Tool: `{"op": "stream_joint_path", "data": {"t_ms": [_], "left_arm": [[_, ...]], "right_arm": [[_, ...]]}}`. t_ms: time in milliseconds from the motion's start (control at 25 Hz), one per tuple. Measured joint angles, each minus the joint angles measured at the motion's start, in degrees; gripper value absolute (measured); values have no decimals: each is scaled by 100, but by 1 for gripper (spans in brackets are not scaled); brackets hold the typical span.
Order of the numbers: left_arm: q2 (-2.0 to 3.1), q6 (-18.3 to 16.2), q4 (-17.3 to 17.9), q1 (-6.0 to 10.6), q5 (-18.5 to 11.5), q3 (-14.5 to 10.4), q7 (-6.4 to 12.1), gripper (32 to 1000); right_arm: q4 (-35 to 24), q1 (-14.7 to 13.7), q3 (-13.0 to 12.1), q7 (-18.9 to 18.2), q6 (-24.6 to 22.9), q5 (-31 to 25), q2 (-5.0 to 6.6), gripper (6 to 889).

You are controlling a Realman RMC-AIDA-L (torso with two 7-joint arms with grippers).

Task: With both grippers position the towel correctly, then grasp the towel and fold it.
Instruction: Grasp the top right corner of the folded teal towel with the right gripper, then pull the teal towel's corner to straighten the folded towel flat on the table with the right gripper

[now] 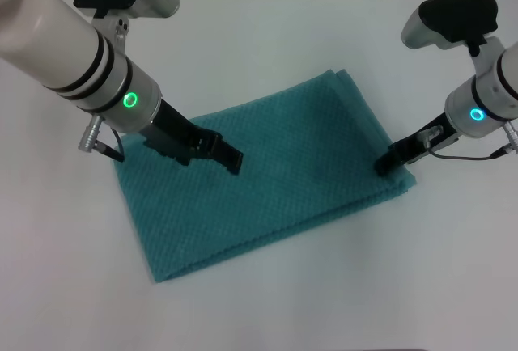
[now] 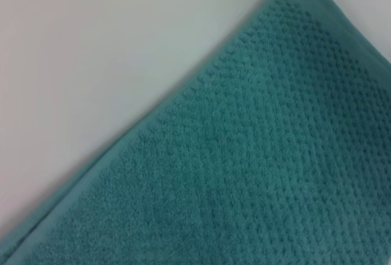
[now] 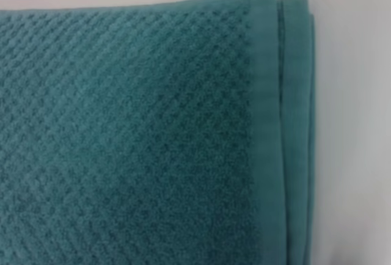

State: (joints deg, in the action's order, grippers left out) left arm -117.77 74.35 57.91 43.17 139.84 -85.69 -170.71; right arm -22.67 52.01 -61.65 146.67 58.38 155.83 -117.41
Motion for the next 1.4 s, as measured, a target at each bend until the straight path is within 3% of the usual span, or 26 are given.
{"op": "stream_joint_path", "data": {"t_ms": [640, 1120, 1400], "left_arm": [[0, 1, -9, -29, -53, 0, 58, 910], [7, -11, -9, -49, -53, 0, 59, 909], [17, -34, -8, -69, -52, 0, 72, 908]], "right_arm": [[-43, -14, -40, -65, 0, 36, -60, 147], [-53, -24, -40, -74, 69, 43, -44, 94], [-218, -52, 9, -243, 420, 19, -41, 82]]}}
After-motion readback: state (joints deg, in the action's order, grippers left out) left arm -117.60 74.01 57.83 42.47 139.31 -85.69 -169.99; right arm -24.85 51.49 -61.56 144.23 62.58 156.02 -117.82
